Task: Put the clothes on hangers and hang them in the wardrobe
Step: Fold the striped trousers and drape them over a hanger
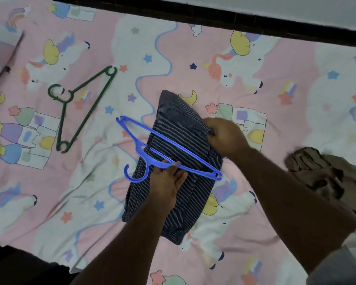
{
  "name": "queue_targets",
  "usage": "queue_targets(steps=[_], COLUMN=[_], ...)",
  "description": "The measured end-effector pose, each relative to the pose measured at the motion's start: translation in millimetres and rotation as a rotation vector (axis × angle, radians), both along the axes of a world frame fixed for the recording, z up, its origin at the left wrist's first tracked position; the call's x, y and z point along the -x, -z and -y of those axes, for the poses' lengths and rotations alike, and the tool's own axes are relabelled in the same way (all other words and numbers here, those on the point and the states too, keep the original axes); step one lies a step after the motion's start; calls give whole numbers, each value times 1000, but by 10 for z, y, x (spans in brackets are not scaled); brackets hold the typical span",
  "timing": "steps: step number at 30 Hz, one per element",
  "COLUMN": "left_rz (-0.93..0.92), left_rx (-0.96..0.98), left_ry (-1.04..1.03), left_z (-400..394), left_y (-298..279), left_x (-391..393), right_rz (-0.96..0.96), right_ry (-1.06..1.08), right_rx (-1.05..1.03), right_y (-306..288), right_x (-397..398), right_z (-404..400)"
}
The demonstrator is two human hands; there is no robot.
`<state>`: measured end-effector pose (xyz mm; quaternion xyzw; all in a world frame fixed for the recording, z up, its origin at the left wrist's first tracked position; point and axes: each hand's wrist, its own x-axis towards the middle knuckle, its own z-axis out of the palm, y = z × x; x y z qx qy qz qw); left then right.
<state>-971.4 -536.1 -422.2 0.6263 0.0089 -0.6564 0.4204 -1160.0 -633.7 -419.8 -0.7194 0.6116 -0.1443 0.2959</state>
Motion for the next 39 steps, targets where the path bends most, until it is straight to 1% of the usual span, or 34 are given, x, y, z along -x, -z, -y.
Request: queue_targets(steps=[3,5,9,11,14,15,16,17,19,20,21,22,25,28,30,33,34,39], left_rz=[27,40,84,109,92,87,87,88,86,81,73,61,24,42,143,279,311,428], left_rx=[3,26,47,37,19,15,14,12,15,15,19,27,56,33,7,-6,-2,-58], left_ry=[30,56,79,97,128,136,142,147,163,172,186,210,294,338,324,184,170,191], left_z=[3,-9,-41,-44,-44,-48,-51,-59,-64,-64,-58,-50,1,89,176,365,442,708], left_y=[-44,-70,-84,-81,-78,-81,-84,-82,-72,-69,-65,-64,-93,-107,-61,25,46,238], left_x=[11,5,-18,-29,-49,-59,-70,-83,-99,-102,-103,-104,-126,-171,-215,-300,-321,-352], right_rz=[-186,-276,-305,-370,-485,-476,-405,-261,33,121,167,191,199,127,86,44,46,69], right_ry=[-311,-446,-521,-512,-544,-568,-578,-528,-265,-129,-42,-12,-74,-83,-37,58,73,121], right_rx=[155,153,-3,-5,26,-8,-59,-133,-234,-222,-198,-188,-213,-218,-180,-148,-151,-216], right_y=[41,153,228,209,223,218,208,171,111,80,44,6,-63,-21,25,78,87,89], right_x=[-150,-225,-278,-275,-297,-307,-310,-312,-292,-282,-286,-310,-482,-605,-634,-636,-633,-610], right_z=[-298,-481,-655,-672,-693,-708,-719,-731,-745,-751,-756,-766,-704,-602,-565,-507,-492,-417])
